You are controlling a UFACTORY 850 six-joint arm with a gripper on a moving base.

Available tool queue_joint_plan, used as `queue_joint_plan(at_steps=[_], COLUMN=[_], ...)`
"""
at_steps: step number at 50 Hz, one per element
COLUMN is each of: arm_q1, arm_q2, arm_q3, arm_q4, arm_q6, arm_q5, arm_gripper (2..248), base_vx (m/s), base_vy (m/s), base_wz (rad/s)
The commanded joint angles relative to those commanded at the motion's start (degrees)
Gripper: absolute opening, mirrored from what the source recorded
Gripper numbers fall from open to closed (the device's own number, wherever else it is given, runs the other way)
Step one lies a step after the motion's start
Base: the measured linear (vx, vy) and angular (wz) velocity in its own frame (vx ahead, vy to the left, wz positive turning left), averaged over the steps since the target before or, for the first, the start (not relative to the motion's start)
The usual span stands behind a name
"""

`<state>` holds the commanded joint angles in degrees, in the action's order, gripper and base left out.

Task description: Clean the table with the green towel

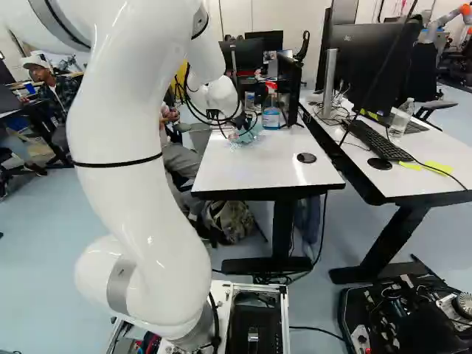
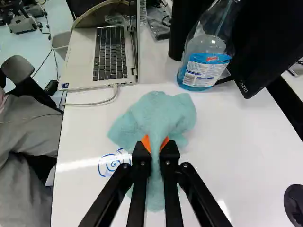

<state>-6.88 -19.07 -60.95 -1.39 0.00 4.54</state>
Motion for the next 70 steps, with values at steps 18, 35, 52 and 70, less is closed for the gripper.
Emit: queue_joint_plan(at_steps=[18,35,52,70], arm_q1=[0.57,0.66,0.66,0.66], arm_q2=[-2.45,-4.70,-5.96,-5.96], arm_q3=[-2.77,-4.13,-4.38,-4.38], arm_q4=[0.00,0.00,0.00,0.00], arm_q6=[0.00,0.00,0.00,0.00], arm_q5=[0.00,0.00,0.00,-0.14], arm_gripper=[37,37,37,37], base_vx=[0.000,0.000,0.000,0.000], base_vy=[0.000,0.000,0.000,0.000], base_wz=[0.000,0.000,0.000,0.000])
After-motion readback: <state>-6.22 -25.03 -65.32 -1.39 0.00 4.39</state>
